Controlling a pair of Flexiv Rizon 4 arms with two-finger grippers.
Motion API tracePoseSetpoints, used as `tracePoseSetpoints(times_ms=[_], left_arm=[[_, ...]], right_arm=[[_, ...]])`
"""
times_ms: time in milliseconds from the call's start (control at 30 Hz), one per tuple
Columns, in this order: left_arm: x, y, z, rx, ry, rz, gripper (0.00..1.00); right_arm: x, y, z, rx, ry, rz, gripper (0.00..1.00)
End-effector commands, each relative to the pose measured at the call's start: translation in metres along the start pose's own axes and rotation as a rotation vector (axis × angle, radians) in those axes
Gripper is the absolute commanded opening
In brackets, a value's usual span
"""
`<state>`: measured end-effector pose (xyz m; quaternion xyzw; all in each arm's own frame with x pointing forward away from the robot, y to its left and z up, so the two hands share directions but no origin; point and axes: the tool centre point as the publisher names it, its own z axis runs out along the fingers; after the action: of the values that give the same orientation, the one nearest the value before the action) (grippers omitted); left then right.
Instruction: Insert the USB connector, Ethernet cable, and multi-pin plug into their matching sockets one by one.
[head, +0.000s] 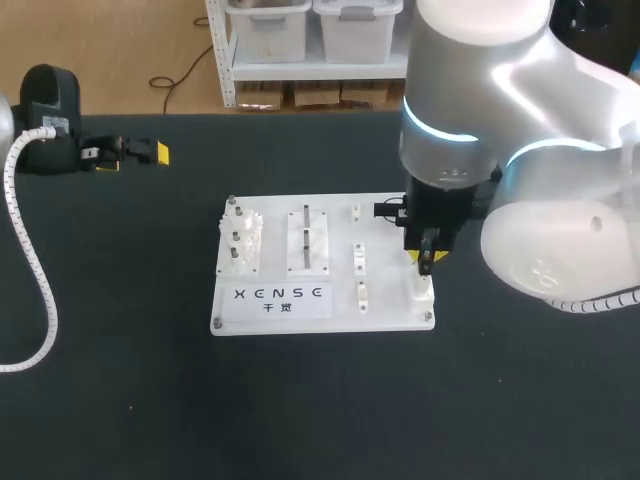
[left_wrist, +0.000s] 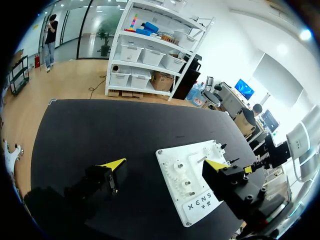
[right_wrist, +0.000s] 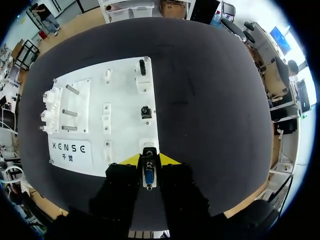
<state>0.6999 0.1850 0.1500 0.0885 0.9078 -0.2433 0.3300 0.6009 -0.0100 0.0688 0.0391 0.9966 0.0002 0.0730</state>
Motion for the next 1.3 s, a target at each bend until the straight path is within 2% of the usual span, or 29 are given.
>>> tracePoseSetpoints(times_ms=[33,1300], left_arm=[[0.0000,0.0000,0.0000,0.000,0.000,0.000,1.00],[0.0000,0.0000,0.0000,0.000,0.000,0.000,1.00]], right_arm=[[0.0017,-0.0006,0.0008,-0.001,-0.006,0.000,0.00],[0.0014,0.0015,0.0086,0.015,0.009,0.000,0.00]])
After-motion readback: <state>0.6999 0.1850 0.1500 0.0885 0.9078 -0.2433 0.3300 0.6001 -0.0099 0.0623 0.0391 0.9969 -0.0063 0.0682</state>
